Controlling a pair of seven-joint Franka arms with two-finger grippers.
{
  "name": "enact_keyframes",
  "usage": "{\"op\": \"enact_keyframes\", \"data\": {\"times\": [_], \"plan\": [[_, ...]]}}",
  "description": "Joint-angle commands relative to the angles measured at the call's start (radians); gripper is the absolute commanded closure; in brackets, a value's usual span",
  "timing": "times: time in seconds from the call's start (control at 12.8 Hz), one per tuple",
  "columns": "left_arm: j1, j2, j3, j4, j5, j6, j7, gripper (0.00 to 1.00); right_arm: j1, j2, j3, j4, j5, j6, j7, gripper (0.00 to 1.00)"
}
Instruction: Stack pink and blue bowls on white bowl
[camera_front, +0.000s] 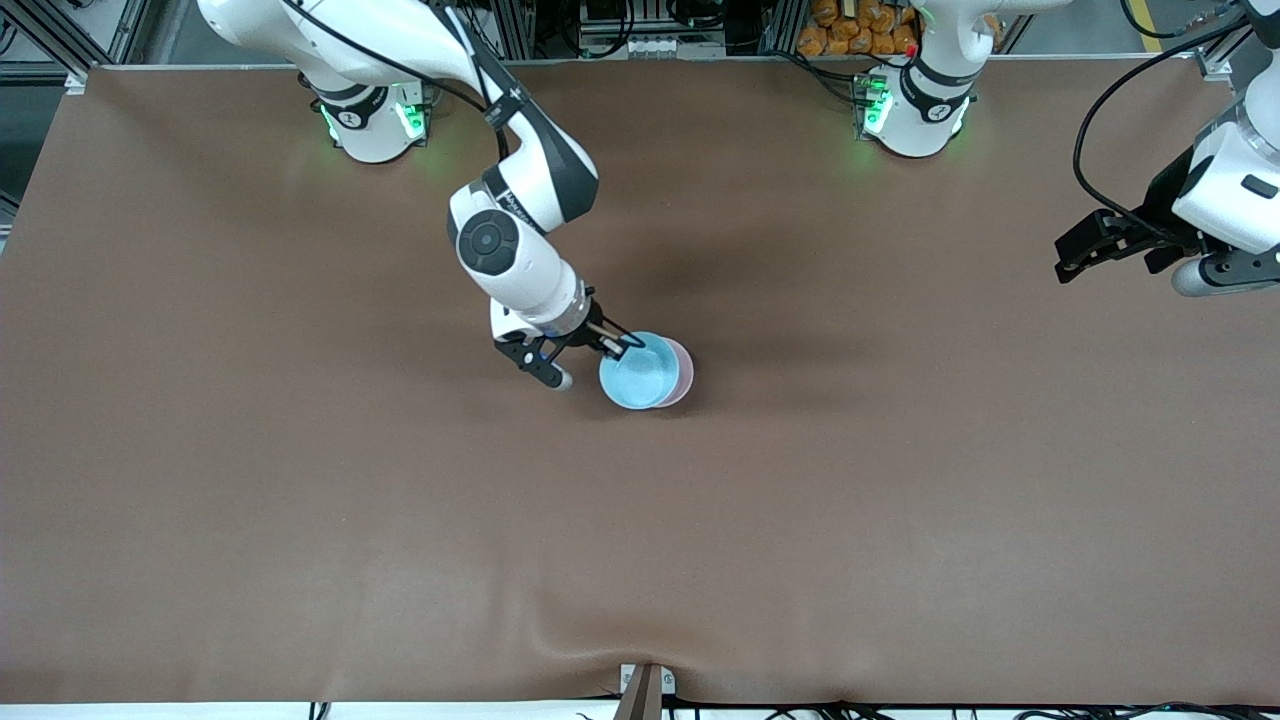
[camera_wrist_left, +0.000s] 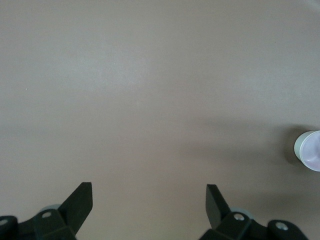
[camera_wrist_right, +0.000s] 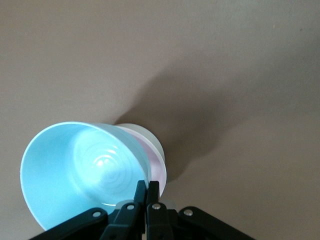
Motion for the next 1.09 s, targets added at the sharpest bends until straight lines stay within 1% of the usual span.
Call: {"op": "enact_keyframes", "data": {"times": [0.0,0.39,0.62,0.7,0.86,0.94,1.01], "plan": [[0.01,-0.001,-0.009,0.017,0.007,-0.021,0.018,0.0,0.027,0.045,-0.012,0.018,-0.012,0.038,0.032,1.0],[0.008,0.0,-0.009,0.015,0.007,-0.021,0.018,0.0,0.045,0.075,-0.012,0.023,-0.044,0.054,0.05,1.0],[0.01,0.002,-0.009,0.017,0.005,-0.019,0.018,0.0,0.045,0.091,-0.012,0.024,-0.047,0.06,0.068,1.0],[0.01,0.002,-0.009,0.017,0.007,-0.019,0.018,0.0,0.045,0.094,-0.012,0.026,-0.047,0.061,0.081,0.91],[0.01,0.0,-0.009,0.018,0.005,-0.019,0.018,0.0,0.056,0.115,-0.012,0.046,-0.048,0.061,0.088,0.85],[0.008,0.0,-0.009,0.017,0.005,-0.019,0.02,0.0,0.054,0.115,-0.012,0.049,-0.048,0.058,0.09,0.55],[0.008,-0.001,-0.009,0.015,0.005,-0.021,0.02,0.0,0.05,0.109,-0.012,0.067,-0.047,0.045,0.087,0.51]]}}
